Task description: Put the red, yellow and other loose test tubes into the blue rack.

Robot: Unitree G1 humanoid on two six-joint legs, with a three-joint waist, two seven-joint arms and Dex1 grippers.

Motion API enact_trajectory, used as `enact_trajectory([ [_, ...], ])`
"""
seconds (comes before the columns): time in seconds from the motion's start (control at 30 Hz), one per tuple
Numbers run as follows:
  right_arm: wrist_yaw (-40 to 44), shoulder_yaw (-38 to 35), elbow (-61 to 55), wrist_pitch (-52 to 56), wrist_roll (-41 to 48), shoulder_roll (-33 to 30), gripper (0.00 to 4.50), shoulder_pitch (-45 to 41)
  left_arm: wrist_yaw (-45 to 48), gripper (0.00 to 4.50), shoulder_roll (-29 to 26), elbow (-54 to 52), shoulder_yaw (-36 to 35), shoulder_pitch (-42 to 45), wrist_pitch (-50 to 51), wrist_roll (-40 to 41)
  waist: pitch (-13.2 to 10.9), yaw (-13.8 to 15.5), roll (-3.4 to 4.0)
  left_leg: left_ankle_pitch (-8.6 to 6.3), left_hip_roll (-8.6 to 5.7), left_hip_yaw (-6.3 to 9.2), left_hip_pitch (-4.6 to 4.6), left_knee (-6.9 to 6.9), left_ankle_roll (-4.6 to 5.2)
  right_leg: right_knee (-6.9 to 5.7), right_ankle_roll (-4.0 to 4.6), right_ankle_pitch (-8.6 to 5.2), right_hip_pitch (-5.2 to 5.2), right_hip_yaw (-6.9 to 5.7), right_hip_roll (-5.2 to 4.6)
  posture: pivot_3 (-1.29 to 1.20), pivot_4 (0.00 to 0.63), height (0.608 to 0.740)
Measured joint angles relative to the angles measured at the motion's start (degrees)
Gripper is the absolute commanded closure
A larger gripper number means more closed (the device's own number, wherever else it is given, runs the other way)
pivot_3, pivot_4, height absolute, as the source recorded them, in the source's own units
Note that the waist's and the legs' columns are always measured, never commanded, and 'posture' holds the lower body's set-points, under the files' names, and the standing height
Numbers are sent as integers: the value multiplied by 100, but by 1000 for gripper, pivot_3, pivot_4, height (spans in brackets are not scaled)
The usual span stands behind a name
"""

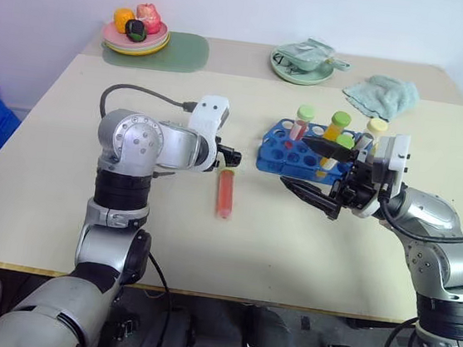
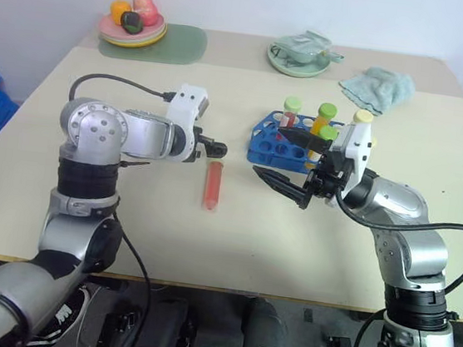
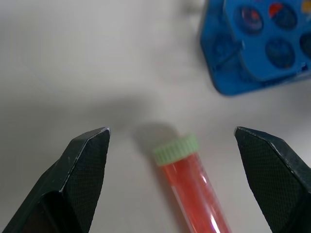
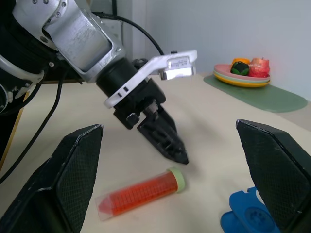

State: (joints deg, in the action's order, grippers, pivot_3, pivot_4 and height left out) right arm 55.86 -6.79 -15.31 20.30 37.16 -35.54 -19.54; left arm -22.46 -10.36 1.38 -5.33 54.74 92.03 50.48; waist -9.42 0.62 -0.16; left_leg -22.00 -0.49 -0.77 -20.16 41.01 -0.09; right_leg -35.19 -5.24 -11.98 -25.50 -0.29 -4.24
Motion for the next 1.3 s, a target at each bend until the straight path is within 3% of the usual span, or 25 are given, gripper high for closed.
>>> enact_trajectory([
  [0.2, -47, -22, -8, 5, -10, 9, 23, 43, -1141, 296, -297, 969, 128, 82, 0, 1916, 0, 11, 0, 3, -14, 16, -5, 1, -5, 0, 0, 0, 0, -13, -17, 0, 150, 740],
  [0.4, -82, -22, -10, 5, -45, 21, 23, 47, -2308, 296, -313, 1406, 117, 391, -1, 3056, 0, 1, 0, 11, -80, 116, -2, -2, -19, -2, -1, 0, 0, -17, -21, 0, 150, 740],
  [0.7, -146, -15, -13, 19, -68, 74, 23, 69, -3853, 296, -279, 1644, 25, 275, -116, 4159, 1, 5, 1, 16, -92, 132, 1, -3, -29, -2, -1, 0, 1, -17, -25, 0, 150, 740],
  [0.9, -191, -16, -43, 49, -66, 76, 23, 108, -4629, 296, -444, 1607, 600, -99, -738, 5113, 0, 9, 1, 21, -93, 137, 0, -3, -37, -2, -1, 0, 1, -17, -26, 0, 150, 740],
  [1.3, -291, -15, -199, 76, -46, 79, 23, 150, -4898, 296, -424, 1602, 1344, -55, -1619, 5514, 0, 8, 1, 23, -102, 135, 1, -6, -40, -1, -1, 0, 2, -18, -24, 0, 150, 740],
])
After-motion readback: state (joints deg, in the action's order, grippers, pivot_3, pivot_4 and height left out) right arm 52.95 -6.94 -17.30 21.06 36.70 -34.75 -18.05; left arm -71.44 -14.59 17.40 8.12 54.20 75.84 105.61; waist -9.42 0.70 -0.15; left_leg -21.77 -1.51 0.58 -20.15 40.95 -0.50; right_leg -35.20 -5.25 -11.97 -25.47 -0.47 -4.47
